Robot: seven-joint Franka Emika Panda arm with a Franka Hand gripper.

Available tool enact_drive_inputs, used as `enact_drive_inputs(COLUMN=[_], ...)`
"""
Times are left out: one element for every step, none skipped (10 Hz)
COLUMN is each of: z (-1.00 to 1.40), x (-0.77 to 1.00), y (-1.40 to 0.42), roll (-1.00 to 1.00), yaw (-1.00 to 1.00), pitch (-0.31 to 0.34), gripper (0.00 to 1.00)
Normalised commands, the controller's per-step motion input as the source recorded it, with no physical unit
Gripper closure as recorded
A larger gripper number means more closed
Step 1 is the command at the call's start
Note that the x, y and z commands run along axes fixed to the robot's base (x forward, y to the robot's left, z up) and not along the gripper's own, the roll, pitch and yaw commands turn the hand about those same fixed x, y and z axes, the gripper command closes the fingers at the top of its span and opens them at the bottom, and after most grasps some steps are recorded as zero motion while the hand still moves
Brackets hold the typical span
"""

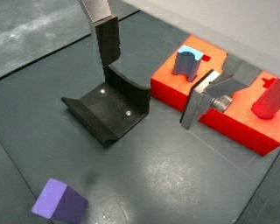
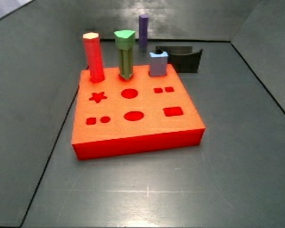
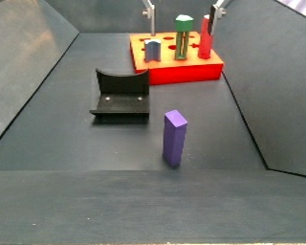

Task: Pick up the rectangle object. Move up. Move to above the board. Insert the rectangle object.
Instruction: Pick up the rectangle object.

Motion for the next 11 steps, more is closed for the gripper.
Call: enact_drive_inputs(z=[-0.48,-0.56,-0.59,-0.56,-0.59,-0.64,-0.65,-0.71,-0.71,-0.55,-0.26], x=[0.2,0.18,0.13,0.13,0.11,0.07,0.05,0.0,0.0,0.0,0.0], y=[0.77,0.77,0.75,0.74,0.73,0.73,0.73,0.75,0.57,0.25,0.02], roll=[0.0,0.0,0.0,0.0,0.0,0.0,0.0,0.0,-0.09,-0.13,-0.17], yaw=[0.29,0.31,0.35,0.37,0.38,0.39,0.41,0.42,0.34,0.23,0.06], pitch=[0.0,-0.004,-0.033,-0.009,-0.021,-0.044,-0.057,-0.101,-0.213,-0.164,-0.123], gripper=[0.0,0.0,0.0,0.0,0.0,0.0,0.0,0.0,0.0,0.0,0.0])
